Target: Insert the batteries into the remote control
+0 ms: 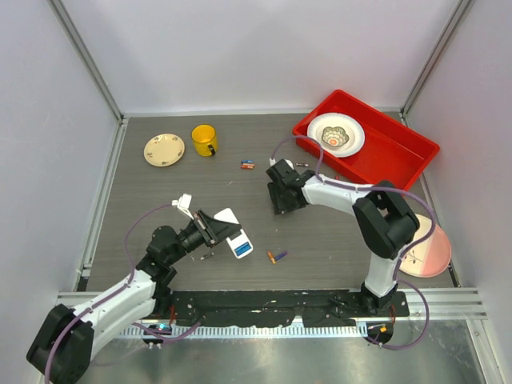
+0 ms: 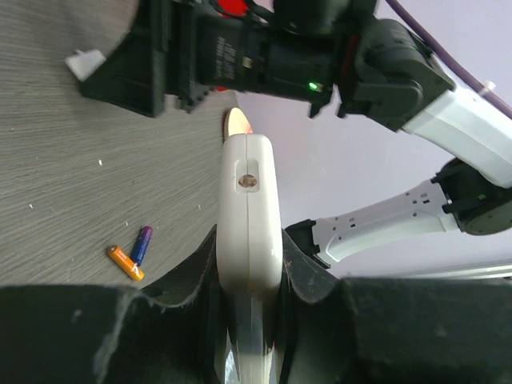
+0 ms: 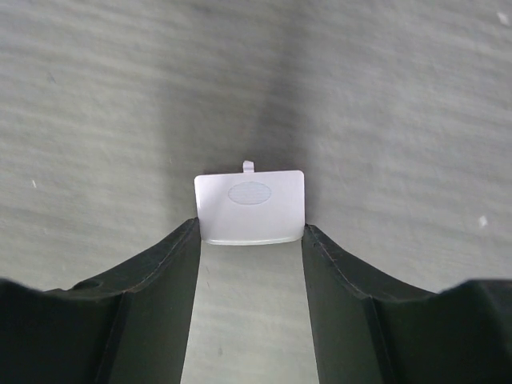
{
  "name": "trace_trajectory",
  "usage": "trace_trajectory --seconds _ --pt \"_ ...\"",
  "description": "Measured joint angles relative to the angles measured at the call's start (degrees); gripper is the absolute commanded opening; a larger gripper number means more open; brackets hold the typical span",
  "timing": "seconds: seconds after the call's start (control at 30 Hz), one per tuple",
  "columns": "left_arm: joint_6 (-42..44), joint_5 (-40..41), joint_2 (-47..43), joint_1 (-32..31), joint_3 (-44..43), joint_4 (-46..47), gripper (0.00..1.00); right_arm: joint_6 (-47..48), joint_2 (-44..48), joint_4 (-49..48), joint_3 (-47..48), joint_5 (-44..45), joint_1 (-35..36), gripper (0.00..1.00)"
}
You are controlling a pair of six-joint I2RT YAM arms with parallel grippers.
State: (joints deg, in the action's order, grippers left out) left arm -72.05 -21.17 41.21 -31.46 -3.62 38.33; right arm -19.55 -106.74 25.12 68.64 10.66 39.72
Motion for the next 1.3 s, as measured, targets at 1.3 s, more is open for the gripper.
trace_trajectory --seconds 1.3 --pt "-8.0 11.6 37.6 -5.9 -4.8 33.1 0.0 0.6 14.8 41.8 20.2 -10.4 20.2 0.01"
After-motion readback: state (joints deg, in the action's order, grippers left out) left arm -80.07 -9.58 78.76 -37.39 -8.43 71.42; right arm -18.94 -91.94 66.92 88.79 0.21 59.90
